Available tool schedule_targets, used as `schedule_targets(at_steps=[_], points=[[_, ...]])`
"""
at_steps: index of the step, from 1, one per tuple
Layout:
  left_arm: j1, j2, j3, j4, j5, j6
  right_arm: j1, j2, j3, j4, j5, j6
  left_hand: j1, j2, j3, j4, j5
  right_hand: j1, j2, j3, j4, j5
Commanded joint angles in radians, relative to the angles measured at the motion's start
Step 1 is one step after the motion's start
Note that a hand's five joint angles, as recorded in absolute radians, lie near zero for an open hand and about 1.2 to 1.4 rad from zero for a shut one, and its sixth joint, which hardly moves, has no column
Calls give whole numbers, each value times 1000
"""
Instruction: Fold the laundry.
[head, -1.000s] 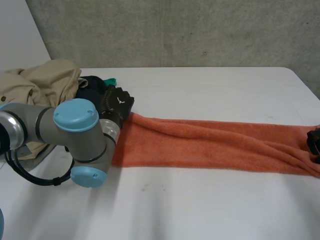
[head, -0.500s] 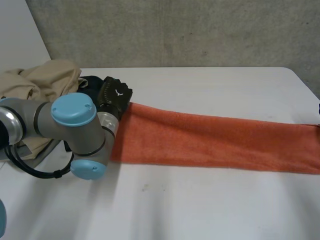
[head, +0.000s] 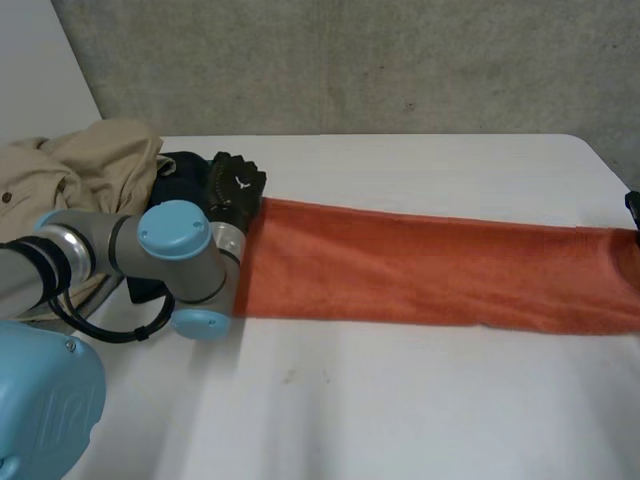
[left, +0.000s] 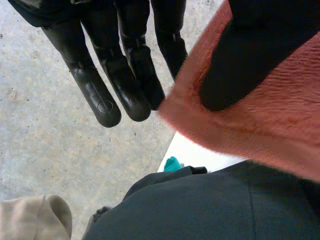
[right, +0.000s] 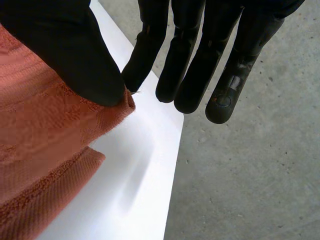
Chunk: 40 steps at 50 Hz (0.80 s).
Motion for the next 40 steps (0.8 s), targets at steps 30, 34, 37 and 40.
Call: schedule_targets(at_steps=[30,34,37,40], points=[[-31,500,-585,-5,57,-249,-223,-275,329,500,-261,-291,-880,-892,-899,-900,-897,-713,-890,-896,-902,-882],[-40,500,-588,-5,55,-249,-226,-242,328,423,-261,-288,-880,-892,-899,-900,-897,-646,-822,-828,-834,-815],[-40,500,-588,-3,57,-251,-226,-222,326,372,-259,-282,-877,-889,-897,-897,-894,-543,-720,-726,-732,-712],[-40,501,-586,0,55,-249,-231,-202,317,317,-252,-262,-880,-892,-899,-900,-897,224,48,41,35,55]])
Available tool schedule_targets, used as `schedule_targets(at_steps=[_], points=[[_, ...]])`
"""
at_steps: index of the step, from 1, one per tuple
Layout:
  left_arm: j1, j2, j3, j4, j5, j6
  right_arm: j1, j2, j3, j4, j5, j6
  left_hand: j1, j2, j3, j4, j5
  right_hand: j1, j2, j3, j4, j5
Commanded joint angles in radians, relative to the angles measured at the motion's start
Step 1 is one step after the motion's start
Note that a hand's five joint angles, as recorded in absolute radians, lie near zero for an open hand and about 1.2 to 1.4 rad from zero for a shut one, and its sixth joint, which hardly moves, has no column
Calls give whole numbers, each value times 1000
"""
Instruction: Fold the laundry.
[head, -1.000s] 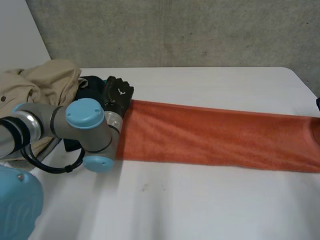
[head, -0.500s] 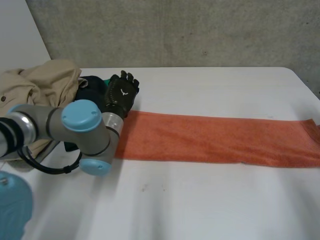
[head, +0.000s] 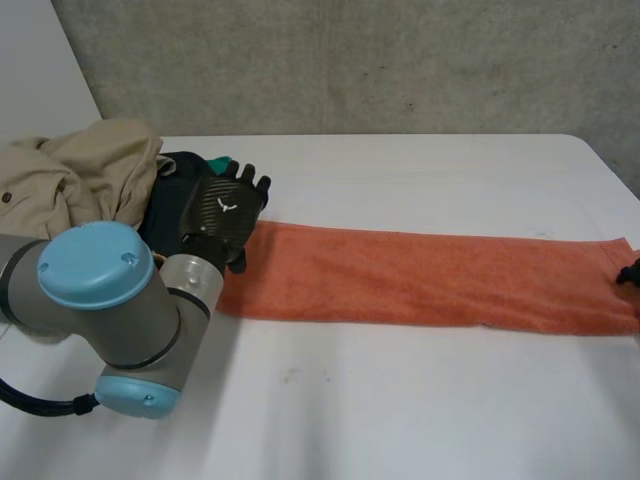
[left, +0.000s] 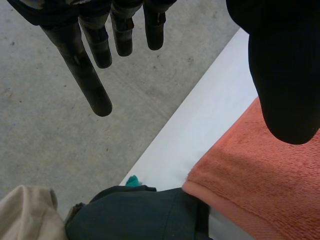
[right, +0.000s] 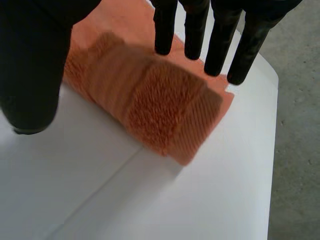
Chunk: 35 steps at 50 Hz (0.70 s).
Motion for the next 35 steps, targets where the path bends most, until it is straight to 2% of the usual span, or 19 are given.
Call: schedule_targets(at_steps=[1,9,12,20,26,35], points=[[-5,-2,6,4,-1,6,-14,51,-22,-153,30,51,-11,-30,-38,-469,-44,1117,1059,1055,1061,1058],[-8,33,2,1,-4,8,-56,45,-58,-325,238,68,-11,-30,-38,-469,-44,1119,1061,1056,1063,1060],[-8,49,-1,0,-4,5,-60,49,-84,-336,252,60,-11,-30,-38,-469,-44,1119,1061,1056,1063,1060],[-8,76,-40,1,-4,3,-27,29,-101,-345,225,10,-11,-30,-38,-469,-44,1119,1061,1056,1063,1060],[-5,96,-70,3,-6,2,255,-58,-92,-351,146,17,-11,-30,-38,-469,-44,1119,1061,1056,1063,1060],[-1,145,-87,0,-50,-4,640,-70,-68,-387,47,19,-9,-27,-35,-466,-41,1119,1061,1056,1063,1060]])
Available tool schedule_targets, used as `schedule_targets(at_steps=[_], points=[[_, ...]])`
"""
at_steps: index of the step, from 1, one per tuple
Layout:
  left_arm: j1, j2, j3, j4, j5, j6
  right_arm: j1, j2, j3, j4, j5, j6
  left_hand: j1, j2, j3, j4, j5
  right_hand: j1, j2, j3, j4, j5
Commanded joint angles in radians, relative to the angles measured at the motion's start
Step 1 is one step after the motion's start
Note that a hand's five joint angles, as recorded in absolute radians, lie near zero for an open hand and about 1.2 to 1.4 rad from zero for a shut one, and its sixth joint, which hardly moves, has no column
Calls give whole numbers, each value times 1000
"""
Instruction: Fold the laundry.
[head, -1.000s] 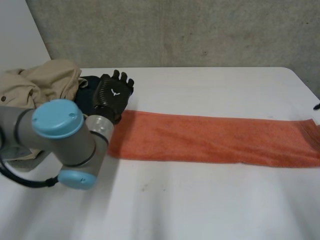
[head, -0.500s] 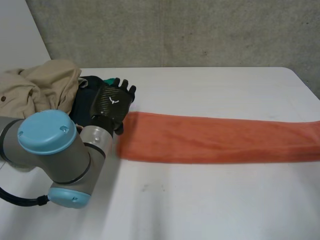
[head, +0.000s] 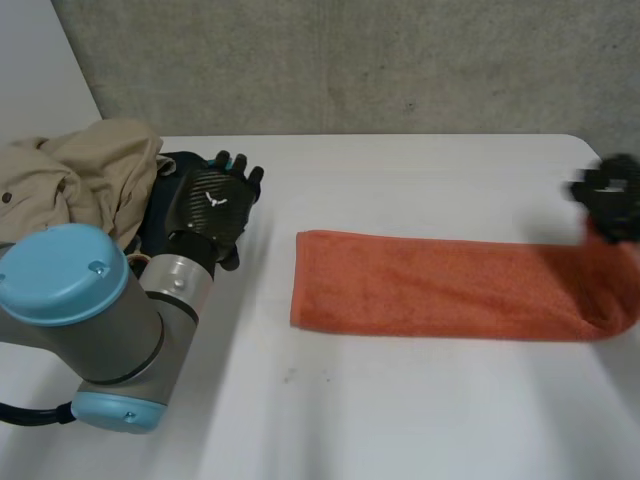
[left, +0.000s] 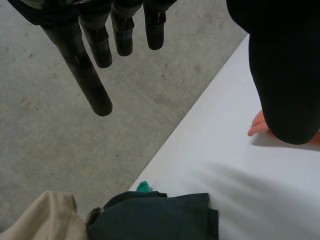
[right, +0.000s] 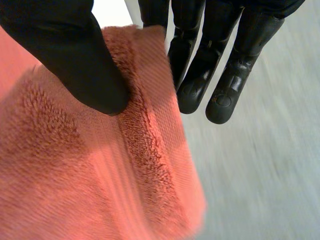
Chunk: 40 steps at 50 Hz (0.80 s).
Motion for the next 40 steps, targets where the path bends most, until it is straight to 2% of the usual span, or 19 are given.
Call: schedule_targets(at_steps=[1,9,13,18,30,34,35,37,38,39,40], points=[[3,42,-12,-3,-43,-6,352,0,25,-34,-87,3,-11,-30,-38,-469,-44,409,216,215,207,240],[3,62,-13,-3,-47,-46,605,103,22,-114,-90,29,-11,-30,-38,-469,-44,409,216,215,207,240],[3,62,-12,0,-46,-69,677,132,23,-143,-88,52,-11,-30,-38,-469,-44,409,216,215,207,240],[3,61,-9,6,-44,-80,717,167,12,-154,-81,79,-9,-27,-35,-466,-41,409,216,215,207,240],[2,39,36,18,-46,-84,730,152,-29,-175,-56,136,-9,-27,-35,-466,-41,409,216,215,207,240],[5,41,37,20,-46,-84,765,215,-81,-169,-22,165,-9,-27,-35,-466,-41,409,216,215,207,240],[7,41,37,20,-47,-84,785,242,-92,-162,-1,173,-9,-27,-35,-466,-41,32,-161,-162,-170,-137],[8,41,34,20,-47,-92,800,247,-89,-160,37,178,-9,-27,-35,-466,-41,-427,-620,-621,-630,-597],[8,41,34,20,-47,-95,800,241,-86,-159,60,184,-9,-27,-35,-466,-41,-598,-791,-792,-800,-767],[8,42,33,20,-47,-99,800,217,-78,-156,118,202,-9,-27,-35,-466,-41,-812,-1006,-1007,-1015,-982],[7,45,34,20,-47,-110,799,201,-72,-154,155,216,-9,-27,-35,-466,-41,-812,-1006,-1007,-1015,-982]])
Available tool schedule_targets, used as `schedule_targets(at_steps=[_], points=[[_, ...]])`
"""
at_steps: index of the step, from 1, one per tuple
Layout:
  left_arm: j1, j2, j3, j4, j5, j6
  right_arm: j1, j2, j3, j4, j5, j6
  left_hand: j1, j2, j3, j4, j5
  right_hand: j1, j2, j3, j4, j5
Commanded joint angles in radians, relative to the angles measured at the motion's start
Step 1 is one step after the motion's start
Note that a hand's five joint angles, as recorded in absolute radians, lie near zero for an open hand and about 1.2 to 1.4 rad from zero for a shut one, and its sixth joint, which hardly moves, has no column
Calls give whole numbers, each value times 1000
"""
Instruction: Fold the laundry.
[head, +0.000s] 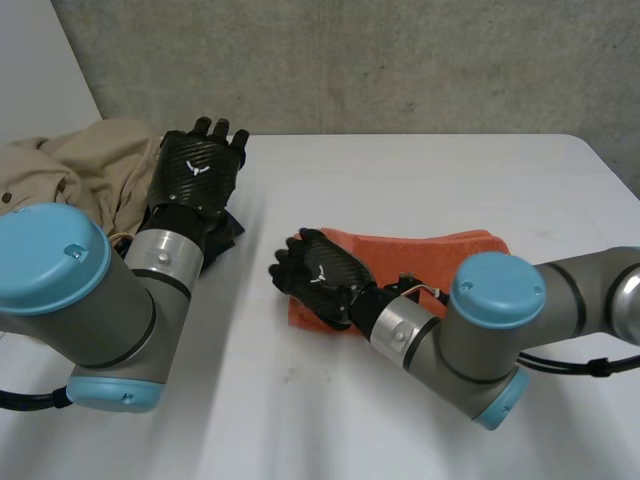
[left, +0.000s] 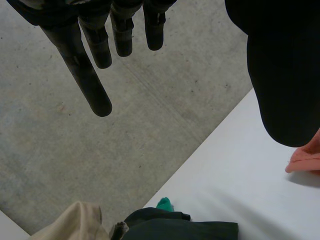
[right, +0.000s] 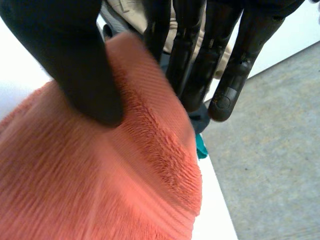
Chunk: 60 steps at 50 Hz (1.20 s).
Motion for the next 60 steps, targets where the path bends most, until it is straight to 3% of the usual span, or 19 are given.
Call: schedule_targets(at_steps=[1,5,10,17,30,32,34,36,45,49,54,60], points=[[2,7,-2,1,-1,-30,35,-23,3,18,208,78,-9,-27,-35,-466,-41,-510,-668,-694,-704,-683],[-5,12,9,2,0,-52,-36,-177,66,48,336,230,-9,-27,-35,-466,-41,-510,-668,-694,-704,-683],[-28,-20,50,2,5,-69,-240,-327,147,175,354,351,-9,-27,-35,-466,-41,-510,-668,-694,-704,-683],[-99,-157,128,-15,6,-72,-402,-341,250,392,340,410,-9,-27,-35,-466,-41,-438,-596,-622,-632,-611],[-117,-171,107,-16,3,-79,-511,-301,304,348,304,289,-9,-27,-35,-466,-41,-185,-343,-370,-379,-358],[-117,-166,98,-19,3,-79,-512,-252,293,341,308,275,-9,-27,-35,-466,-41,86,-72,-98,-108,-87],[-117,-165,92,-19,3,-78,-517,-232,287,335,308,262,-9,-27,-35,-466,-41,573,415,388,379,400],[-116,-160,85,-19,3,-78,-521,-229,273,312,310,246,-9,-27,-35,-466,-41,712,554,528,518,539],[-108,-111,66,-19,0,-81,-488,-238,171,292,366,92,-11,-30,-38,-469,-44,712,554,528,518,539],[-98,-80,55,-19,-3,-84,-300,-251,118,271,351,60,-11,-30,-38,-469,-44,712,554,528,518,539],[-52,-67,43,-19,-4,-131,-75,-228,129,142,249,63,-6,-24,-32,-463,-39,712,554,528,518,539],[-39,-68,44,-30,-3,-222,0,-129,143,76,136,66,9,-10,-17,-448,-24,712,554,528,518,539]])
